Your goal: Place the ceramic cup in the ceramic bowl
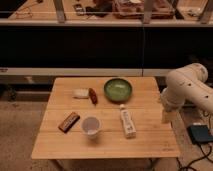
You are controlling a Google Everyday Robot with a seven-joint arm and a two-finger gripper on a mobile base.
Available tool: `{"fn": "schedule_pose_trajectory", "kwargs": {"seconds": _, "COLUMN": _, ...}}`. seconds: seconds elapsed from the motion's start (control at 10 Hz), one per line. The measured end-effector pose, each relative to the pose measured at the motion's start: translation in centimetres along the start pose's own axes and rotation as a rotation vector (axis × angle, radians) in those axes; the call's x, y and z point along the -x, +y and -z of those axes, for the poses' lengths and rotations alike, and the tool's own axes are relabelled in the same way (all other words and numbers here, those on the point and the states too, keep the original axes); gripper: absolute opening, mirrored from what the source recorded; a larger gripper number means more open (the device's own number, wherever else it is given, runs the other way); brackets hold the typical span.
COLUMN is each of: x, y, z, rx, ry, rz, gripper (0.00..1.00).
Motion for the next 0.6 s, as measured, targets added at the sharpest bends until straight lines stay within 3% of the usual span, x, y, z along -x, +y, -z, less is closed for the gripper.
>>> {"fn": "schedule_pose_trajectory", "kwargs": {"seconds": 0.3, "x": 0.5, "y": -0.2, "z": 0.5, "rx": -0.008, "ry": -0.001, "rz": 0.027, "gripper": 0.65}}
{"fn": "schedule_pose_trajectory", "kwargs": {"seconds": 0.4, "x": 2.6, "y": -0.9, "z": 1.6, "rx": -0.033, "ry": -0.01, "rz": 0.098, "gripper": 0.65}}
{"fn": "schedule_pose_trajectory", "kwargs": {"seconds": 0.6, "x": 9.5, "y": -2.2, "z": 5.1, "rx": -0.106, "ry": -0.077, "rz": 0.28, "gripper": 0.65}}
